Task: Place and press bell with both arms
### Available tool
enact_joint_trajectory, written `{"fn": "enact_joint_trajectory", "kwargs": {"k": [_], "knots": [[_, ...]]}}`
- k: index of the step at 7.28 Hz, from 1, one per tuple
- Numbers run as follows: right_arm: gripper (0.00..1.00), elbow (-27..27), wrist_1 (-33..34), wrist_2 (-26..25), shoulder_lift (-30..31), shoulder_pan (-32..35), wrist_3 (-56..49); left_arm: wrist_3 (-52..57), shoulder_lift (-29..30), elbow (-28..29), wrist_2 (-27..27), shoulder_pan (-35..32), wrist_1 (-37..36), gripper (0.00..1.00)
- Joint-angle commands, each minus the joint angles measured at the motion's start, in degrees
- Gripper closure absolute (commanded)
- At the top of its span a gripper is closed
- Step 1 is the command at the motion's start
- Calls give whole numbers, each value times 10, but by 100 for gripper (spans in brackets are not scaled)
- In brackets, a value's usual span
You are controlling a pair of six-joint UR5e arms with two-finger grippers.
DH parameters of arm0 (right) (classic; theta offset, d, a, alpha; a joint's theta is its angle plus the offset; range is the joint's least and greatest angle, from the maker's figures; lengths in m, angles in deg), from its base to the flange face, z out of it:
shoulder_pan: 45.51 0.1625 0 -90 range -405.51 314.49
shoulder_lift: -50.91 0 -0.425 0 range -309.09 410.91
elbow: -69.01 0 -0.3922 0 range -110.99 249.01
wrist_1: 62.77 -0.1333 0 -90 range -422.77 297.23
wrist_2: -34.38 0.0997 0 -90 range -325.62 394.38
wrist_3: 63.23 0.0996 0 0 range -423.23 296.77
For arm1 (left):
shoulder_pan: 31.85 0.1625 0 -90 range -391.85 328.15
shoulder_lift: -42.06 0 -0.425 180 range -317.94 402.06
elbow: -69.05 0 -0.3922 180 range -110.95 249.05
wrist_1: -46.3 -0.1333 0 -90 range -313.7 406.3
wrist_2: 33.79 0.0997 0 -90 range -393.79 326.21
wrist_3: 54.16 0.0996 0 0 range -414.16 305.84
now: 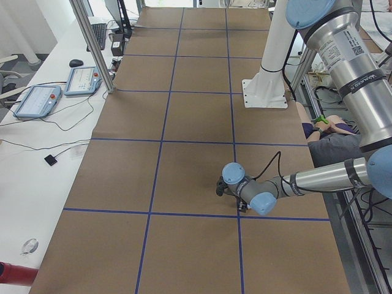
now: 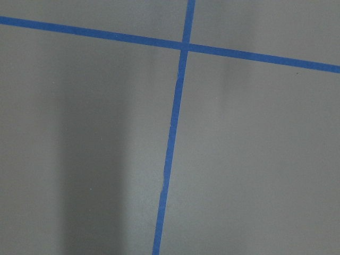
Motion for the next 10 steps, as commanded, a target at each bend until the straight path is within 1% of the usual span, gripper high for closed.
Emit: {"fn": "enact_joint_trajectory", "kwargs": {"k": [1,2,3,5,6,7,8,9,10], "knots": [[0,3,0,-1,0,0,3,-1,76,-72,3,-15,-144,78],[0,5,1,-1,2,0,3,0,123,-94,3,-23,-217,80],[0,5,1,-1,2,0,3,0,178,-101,4,-33,-277,80],[0,6,1,-2,3,0,4,0,304,-101,5,-40,-411,81],[0,9,1,-2,4,0,4,0,369,-99,18,-42,-478,81],[0,11,1,-2,4,0,4,0,429,-90,23,-41,-529,81],[0,11,1,-2,4,0,4,-2,491,-68,22,-40,-568,81],[0,11,1,-2,4,0,4,-9,559,-23,22,-37,-586,81],[0,11,1,-2,3,0,4,-56,639,44,22,-18,-590,81]]}}
